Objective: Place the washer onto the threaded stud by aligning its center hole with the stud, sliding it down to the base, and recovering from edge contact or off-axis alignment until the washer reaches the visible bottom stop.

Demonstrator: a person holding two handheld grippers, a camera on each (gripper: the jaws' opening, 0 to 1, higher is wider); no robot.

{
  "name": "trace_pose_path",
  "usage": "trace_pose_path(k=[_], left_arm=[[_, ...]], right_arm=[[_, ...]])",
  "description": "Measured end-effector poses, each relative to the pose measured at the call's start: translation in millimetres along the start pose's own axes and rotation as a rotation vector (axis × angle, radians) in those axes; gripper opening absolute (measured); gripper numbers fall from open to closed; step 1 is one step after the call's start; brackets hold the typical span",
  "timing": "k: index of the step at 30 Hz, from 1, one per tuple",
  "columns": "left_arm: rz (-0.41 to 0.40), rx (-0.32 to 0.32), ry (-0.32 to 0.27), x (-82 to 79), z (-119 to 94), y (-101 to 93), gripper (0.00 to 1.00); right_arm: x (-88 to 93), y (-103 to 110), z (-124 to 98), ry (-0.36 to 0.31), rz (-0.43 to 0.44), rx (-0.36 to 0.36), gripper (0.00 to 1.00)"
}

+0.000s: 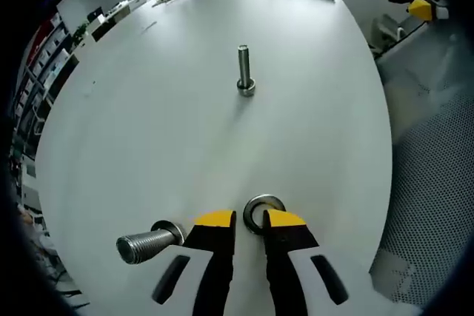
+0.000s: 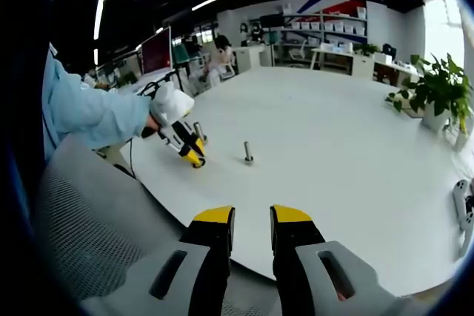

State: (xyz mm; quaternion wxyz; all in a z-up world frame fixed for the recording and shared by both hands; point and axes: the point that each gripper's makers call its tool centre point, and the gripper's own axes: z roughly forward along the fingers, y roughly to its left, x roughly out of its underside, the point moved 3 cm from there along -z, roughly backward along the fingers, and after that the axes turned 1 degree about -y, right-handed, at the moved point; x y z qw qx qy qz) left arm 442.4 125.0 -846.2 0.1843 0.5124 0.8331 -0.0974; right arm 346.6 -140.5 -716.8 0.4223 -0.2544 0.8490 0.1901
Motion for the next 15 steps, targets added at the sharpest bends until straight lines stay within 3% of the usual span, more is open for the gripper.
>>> trace_pose_path(k=[3, 12, 15], left_arm=[[0.017, -0.016, 0.008, 0.5, 0.7, 1.4, 0.03], [-0.007, -0.021, -0.002, -0.6, 0.3, 0.0, 0.01], [0.019, -0.041, -0.010, -0.1, -1.7, -0.5, 0.01]], right_arm=[[0.1, 0.1, 0.0, 0.000, 0.000, 0.000, 0.22], [-0.2, 0.1, -0.2, -0.003, 0.000, 0.001, 0.22], [-0.2, -0.1, -0.2, -0.004, 0.001, 0.002, 0.22]])
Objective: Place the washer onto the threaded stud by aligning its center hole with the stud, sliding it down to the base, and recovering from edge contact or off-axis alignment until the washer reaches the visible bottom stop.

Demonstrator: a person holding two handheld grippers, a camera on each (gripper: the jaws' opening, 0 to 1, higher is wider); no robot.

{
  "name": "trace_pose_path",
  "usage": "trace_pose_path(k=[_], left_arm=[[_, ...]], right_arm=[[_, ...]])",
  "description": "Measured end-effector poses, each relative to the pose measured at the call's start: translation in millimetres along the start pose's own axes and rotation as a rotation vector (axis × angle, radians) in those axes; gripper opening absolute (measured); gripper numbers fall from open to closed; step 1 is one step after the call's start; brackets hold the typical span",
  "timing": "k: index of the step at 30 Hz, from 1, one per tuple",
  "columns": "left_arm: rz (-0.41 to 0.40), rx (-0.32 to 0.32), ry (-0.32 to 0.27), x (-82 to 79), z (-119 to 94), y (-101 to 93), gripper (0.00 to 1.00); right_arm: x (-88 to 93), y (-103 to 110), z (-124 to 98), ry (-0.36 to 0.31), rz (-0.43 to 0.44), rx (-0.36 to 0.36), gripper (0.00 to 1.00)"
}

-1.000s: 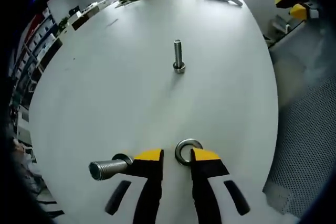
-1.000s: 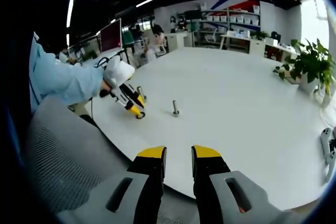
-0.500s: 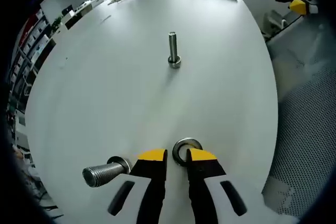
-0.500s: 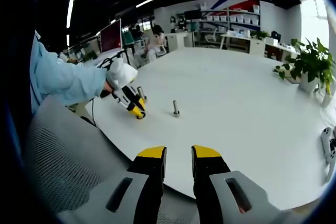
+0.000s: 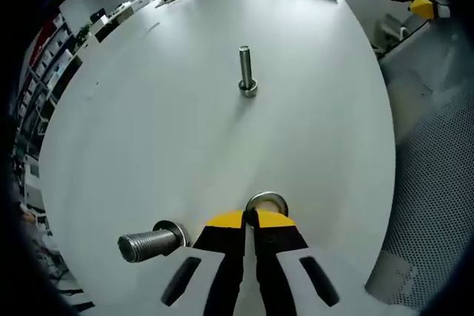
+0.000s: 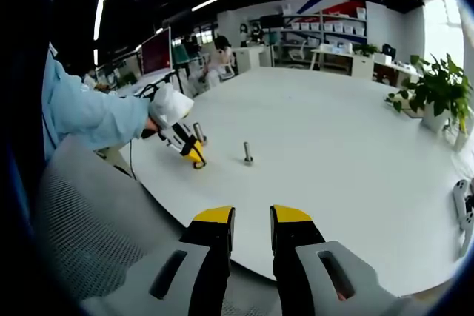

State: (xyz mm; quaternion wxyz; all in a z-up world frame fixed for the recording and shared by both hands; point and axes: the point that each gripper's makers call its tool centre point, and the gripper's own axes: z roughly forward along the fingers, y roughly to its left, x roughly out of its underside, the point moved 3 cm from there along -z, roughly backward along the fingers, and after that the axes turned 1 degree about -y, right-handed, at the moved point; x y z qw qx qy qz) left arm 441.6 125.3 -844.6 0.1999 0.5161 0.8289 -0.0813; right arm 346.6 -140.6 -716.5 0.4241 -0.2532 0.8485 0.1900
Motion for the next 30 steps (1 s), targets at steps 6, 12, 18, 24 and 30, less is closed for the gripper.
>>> trace_pose_path(k=[6, 12, 18, 24, 30], left_arm=[[-0.019, -0.018, -0.013, -2.5, -9.8, 6.9, 0.01], [-0.036, -0.045, -0.022, -5.0, -25.4, 14.0, 0.01], [-0.101, -0.089, -0.023, -2.2, -46.9, 23.7, 0.01], [-0.136, -0.129, -0.022, 1.8, -66.5, 34.4, 0.01], [-0.194, -0.165, -0.035, 1.3, -78.7, 46.8, 0.01]], right_arm=[[0.1, 0.0, 0.2, 0.001, -0.001, -0.001, 0.22], [0.0, 0.1, 0.2, 0.000, -0.001, -0.002, 0.22], [-0.4, 0.2, -0.1, -0.002, -0.004, -0.003, 0.22], [-0.5, 0.3, -0.3, -0.004, -0.005, -0.004, 0.22], [-0.4, 0.4, -0.4, -0.004, -0.008, -0.005, 0.22]])
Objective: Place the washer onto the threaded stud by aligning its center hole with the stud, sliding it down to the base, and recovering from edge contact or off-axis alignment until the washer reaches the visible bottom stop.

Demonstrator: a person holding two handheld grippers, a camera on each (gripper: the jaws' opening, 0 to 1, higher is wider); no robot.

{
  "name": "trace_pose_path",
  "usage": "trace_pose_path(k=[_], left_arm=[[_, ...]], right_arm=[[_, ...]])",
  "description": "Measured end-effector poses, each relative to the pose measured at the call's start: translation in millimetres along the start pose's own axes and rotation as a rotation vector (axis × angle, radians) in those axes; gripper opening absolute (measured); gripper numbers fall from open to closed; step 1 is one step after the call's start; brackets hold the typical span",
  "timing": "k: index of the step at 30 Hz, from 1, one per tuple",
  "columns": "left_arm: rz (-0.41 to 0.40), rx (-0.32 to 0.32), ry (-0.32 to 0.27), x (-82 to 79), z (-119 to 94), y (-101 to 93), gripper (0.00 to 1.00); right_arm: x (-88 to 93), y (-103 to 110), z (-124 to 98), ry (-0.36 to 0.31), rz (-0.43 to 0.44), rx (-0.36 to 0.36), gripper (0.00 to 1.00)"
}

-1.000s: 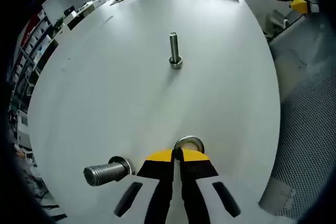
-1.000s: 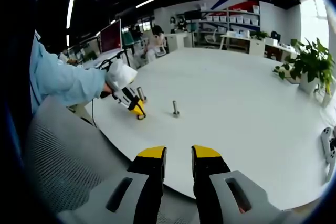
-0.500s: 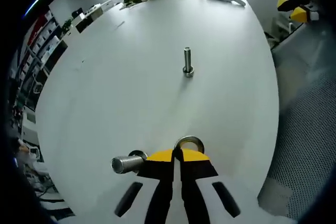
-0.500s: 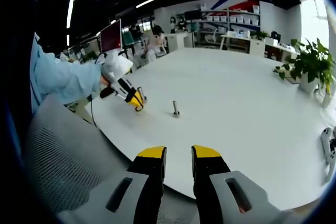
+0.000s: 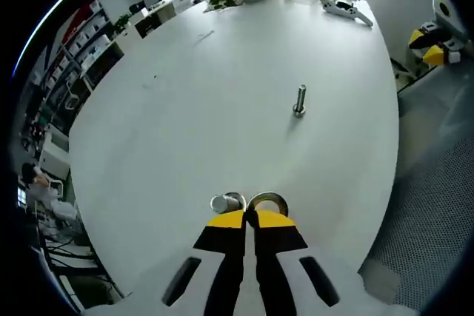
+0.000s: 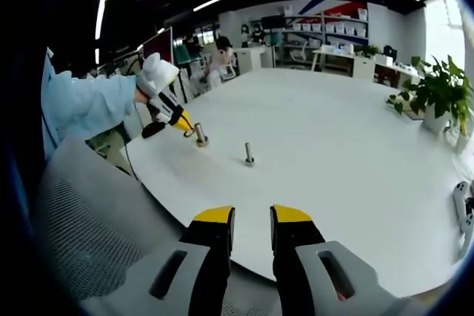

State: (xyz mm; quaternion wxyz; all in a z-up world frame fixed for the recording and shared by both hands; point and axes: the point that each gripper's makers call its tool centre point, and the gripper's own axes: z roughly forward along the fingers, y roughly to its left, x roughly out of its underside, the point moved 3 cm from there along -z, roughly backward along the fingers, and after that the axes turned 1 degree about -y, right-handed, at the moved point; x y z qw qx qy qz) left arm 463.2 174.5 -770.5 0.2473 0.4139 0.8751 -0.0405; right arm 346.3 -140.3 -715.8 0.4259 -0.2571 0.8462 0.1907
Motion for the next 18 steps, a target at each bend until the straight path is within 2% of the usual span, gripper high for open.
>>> trace_pose_path(k=[9, 18], left_arm=[[-0.050, -0.039, 0.014, -4.1, -2.6, 19.7, 0.01], [-0.051, -0.055, 0.045, -4.1, 5.0, 34.7, 0.01]], right_arm=[[0.0, -0.3, -0.1, 0.000, 0.001, 0.001, 0.22], [0.0, -1.0, 0.1, 0.000, 0.003, 0.002, 0.22]])
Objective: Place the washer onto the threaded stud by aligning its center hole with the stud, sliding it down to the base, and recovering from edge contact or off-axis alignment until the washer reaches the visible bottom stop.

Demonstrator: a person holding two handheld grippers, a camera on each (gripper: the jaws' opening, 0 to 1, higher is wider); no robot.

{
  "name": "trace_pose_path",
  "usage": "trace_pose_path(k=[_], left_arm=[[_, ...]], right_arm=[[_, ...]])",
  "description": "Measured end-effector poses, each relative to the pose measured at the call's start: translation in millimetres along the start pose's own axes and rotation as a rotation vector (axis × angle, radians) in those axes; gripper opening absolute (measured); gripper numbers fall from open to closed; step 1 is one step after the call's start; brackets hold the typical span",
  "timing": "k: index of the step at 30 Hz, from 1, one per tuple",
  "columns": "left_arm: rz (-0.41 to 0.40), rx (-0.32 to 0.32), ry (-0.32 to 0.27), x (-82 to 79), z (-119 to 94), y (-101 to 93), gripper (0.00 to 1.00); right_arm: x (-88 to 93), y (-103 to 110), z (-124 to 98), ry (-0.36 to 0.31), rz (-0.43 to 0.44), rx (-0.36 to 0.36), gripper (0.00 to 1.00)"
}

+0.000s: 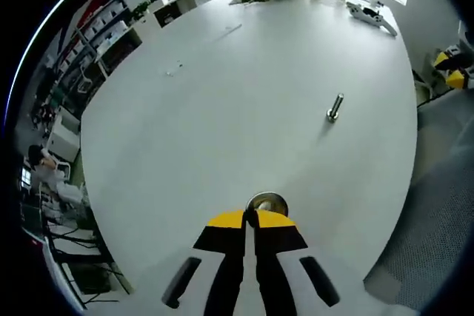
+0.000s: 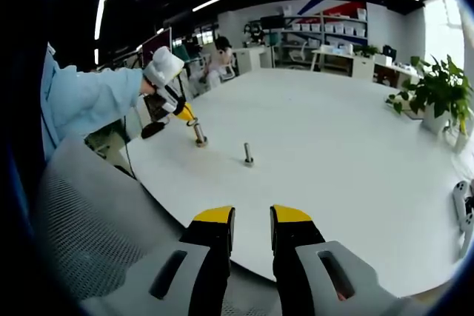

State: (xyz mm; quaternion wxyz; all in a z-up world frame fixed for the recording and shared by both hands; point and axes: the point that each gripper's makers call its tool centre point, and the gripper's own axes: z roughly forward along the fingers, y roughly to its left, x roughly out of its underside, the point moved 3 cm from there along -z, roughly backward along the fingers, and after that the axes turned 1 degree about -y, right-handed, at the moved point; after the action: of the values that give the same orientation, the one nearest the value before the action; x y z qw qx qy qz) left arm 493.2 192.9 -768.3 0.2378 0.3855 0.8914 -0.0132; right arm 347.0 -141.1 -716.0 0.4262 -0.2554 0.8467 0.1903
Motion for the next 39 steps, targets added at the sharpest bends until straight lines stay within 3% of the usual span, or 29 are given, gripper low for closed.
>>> trace_pose_path(k=[20, 30, 39], left_arm=[[-0.001, 0.026, 0.038, 0.0, 11.9, 1.6, 0.01], [-0.042, 0.082, 0.042, 0.6, 13.4, 4.0, 0.02], [-0.105, 0.122, 0.020, 4.4, 12.6, 12.1, 0.10]], right_arm=[[0.6, 0.3, 0.1, 0.006, 0.004, -0.002, 0.22], [0.6, 0.6, -0.1, 0.004, 0.006, -0.002, 0.22], [0.5, 0.5, -0.1, 0.003, 0.006, -0.001, 0.22]])
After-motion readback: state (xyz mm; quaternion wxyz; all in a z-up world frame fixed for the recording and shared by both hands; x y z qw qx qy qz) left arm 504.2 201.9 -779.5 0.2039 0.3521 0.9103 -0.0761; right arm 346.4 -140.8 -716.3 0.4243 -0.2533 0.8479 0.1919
